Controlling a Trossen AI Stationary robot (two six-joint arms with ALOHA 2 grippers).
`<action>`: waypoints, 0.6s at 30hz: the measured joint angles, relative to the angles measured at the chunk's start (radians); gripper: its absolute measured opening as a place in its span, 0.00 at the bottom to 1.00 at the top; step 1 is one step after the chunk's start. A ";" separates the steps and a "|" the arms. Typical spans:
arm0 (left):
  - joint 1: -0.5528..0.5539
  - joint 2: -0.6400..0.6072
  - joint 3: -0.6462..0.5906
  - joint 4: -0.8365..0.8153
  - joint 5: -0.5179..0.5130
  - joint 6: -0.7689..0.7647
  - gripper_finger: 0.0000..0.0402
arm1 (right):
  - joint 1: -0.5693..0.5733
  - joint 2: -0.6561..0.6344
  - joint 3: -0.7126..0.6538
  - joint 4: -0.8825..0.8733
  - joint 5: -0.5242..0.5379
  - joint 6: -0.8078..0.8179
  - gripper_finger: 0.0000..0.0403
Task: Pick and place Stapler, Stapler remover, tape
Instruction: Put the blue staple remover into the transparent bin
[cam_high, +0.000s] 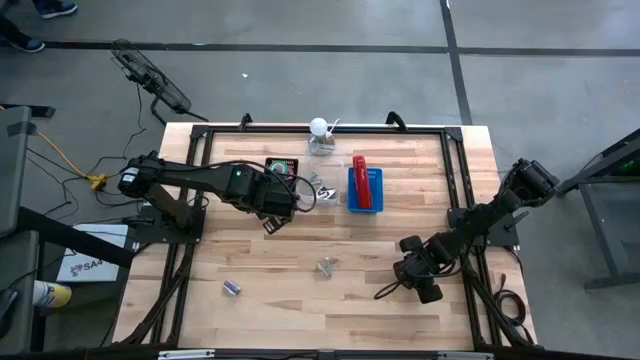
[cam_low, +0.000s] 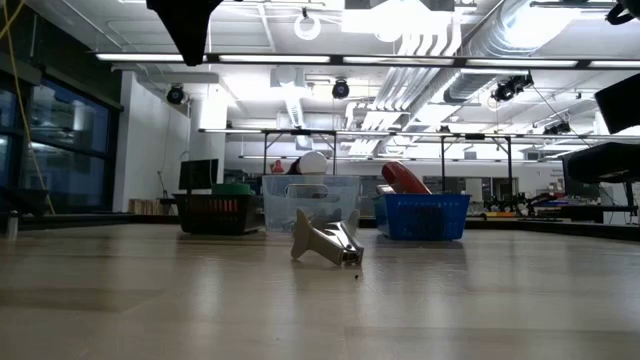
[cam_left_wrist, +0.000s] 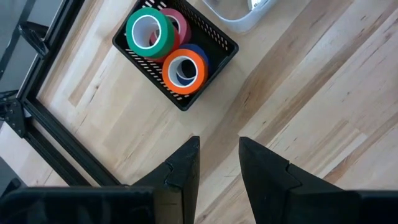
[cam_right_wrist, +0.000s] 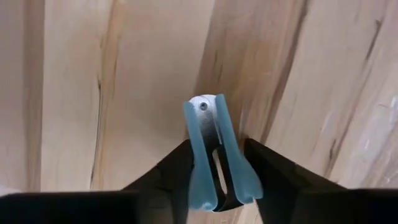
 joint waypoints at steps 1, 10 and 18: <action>0.000 0.000 0.000 0.000 0.000 0.000 0.27 | 0.000 -0.002 0.000 -0.001 -0.001 0.010 0.30; 0.000 -0.005 -0.001 0.000 0.000 0.003 0.27 | -0.006 -0.008 0.025 -0.014 -0.012 0.093 0.25; 0.000 -0.030 -0.001 -0.001 -0.008 0.006 0.27 | -0.082 -0.008 0.170 -0.054 0.023 0.065 0.25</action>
